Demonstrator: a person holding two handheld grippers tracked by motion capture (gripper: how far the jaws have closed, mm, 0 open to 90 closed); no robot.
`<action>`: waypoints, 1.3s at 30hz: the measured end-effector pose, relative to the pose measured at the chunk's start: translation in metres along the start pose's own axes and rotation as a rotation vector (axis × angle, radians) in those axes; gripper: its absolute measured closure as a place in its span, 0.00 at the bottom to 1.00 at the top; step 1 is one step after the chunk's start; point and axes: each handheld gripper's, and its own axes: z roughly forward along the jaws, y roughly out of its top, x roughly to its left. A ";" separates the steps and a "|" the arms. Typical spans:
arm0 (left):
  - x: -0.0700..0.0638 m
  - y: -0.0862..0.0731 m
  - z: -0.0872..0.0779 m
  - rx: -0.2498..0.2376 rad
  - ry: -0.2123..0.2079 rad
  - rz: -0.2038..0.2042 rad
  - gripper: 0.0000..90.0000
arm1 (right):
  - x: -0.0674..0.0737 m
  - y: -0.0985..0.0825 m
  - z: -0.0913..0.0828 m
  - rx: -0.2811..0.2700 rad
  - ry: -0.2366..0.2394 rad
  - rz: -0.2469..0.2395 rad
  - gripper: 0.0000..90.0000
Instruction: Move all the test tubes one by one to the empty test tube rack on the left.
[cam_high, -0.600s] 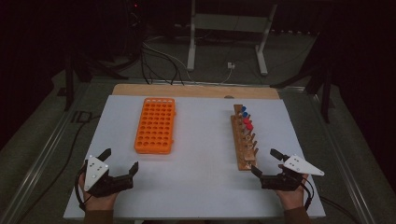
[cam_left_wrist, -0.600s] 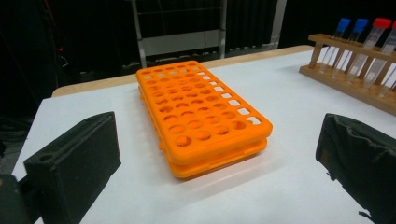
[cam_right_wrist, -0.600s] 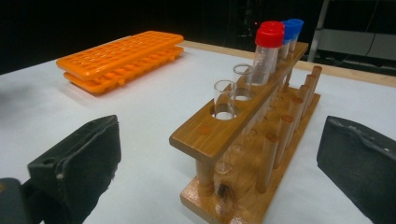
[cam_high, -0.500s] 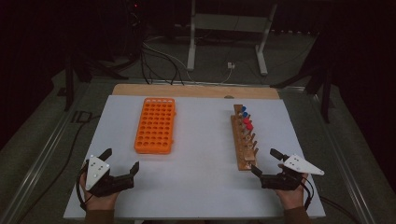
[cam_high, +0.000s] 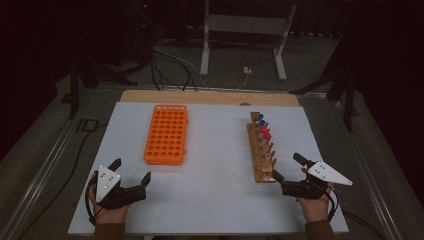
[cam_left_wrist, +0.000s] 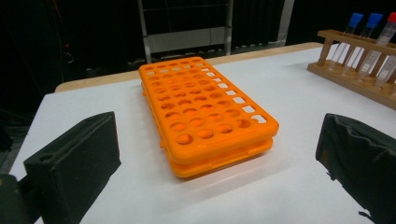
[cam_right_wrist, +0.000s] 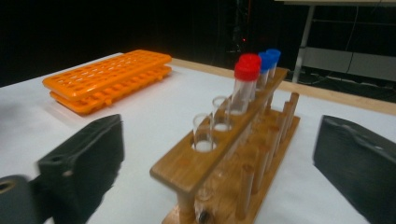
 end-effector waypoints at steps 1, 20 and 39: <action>0.000 0.000 0.000 -0.001 0.002 0.000 0.01 | 0.000 0.004 0.003 0.014 0.003 -0.004 0.04; -0.001 -0.001 0.003 0.013 0.005 -0.011 0.01 | 0.002 0.010 0.047 0.188 0.016 -0.055 0.74; -0.004 -0.002 0.007 0.031 -0.008 0.008 0.01 | 0.007 0.011 0.057 0.216 -0.003 -0.093 0.85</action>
